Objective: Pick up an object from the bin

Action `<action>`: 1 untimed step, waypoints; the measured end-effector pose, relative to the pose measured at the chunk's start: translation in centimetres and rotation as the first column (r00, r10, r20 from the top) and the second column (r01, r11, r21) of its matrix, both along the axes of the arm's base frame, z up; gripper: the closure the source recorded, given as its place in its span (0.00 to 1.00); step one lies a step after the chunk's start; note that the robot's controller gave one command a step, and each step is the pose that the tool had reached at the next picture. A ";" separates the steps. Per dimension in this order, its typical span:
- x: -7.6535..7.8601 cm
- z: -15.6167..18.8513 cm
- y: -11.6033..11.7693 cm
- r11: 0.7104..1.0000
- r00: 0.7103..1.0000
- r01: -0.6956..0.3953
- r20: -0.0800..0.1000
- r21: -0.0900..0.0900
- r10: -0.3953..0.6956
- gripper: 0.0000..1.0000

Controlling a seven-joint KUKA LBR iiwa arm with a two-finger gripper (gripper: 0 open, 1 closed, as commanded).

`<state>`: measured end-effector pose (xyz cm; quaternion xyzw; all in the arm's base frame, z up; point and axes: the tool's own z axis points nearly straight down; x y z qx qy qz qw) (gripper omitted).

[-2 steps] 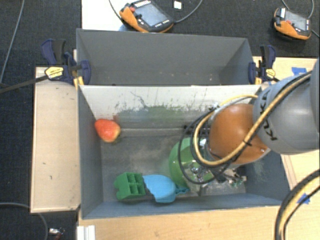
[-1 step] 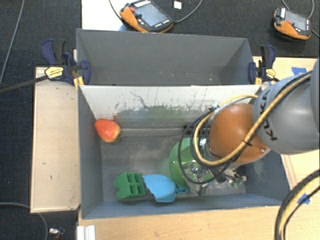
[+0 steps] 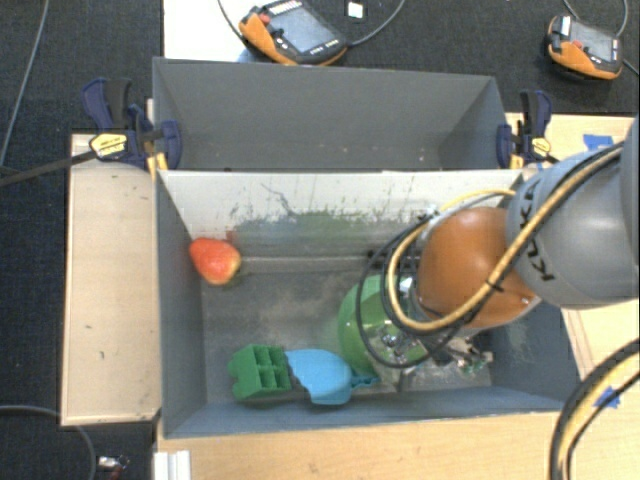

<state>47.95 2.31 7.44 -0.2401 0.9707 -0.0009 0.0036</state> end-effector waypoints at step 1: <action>0.0 0.0 0.0 1.000 1.000 0.000 0.000 0.000 0.000 1.00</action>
Offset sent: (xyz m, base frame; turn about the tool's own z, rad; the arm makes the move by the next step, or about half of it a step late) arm 0.0000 0.0000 0.0000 0.0000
